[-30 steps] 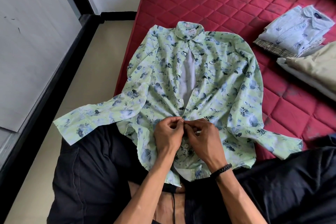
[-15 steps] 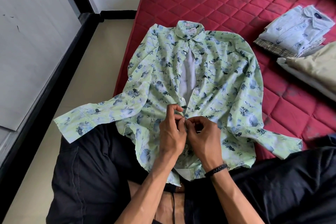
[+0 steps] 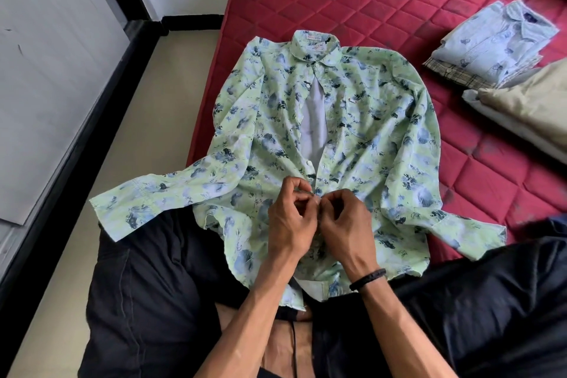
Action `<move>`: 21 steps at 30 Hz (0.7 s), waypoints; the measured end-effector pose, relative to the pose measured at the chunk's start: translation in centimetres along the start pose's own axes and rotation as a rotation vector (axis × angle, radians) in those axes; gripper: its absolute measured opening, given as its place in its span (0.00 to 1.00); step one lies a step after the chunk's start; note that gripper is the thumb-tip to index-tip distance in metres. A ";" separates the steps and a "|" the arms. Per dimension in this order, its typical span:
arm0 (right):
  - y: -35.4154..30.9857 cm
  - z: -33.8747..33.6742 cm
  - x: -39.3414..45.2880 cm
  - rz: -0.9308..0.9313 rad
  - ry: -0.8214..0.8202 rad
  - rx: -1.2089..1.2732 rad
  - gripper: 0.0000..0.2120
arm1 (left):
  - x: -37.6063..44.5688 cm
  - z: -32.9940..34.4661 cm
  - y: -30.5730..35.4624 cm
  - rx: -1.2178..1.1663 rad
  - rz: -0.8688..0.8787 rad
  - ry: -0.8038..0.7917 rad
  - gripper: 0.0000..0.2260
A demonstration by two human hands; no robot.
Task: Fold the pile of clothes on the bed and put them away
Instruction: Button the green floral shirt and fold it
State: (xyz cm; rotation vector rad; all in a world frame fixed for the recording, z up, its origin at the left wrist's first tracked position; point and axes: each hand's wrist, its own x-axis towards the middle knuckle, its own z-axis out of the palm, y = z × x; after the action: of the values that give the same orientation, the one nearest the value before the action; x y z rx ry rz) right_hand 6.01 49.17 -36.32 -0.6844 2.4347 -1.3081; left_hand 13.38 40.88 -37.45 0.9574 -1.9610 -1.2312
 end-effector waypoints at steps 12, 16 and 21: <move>-0.2 1.0 -0.2 -0.149 0.045 -0.188 0.06 | 0.1 0.0 -0.3 -0.152 -0.271 0.070 0.12; -0.6 1.2 -0.5 -0.150 0.046 -0.179 0.06 | 0.0 0.4 0.2 -0.547 -0.539 0.134 0.10; -0.8 0.0 0.5 0.445 -0.174 0.665 0.09 | 0.3 0.1 0.3 -0.806 -0.738 0.084 0.11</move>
State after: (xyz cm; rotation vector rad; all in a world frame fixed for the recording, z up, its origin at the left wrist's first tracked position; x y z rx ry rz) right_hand 5.83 48.50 -35.65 -0.0670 1.7044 -1.6298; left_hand 13.04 40.77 -37.15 1.2637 -0.8509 -2.0956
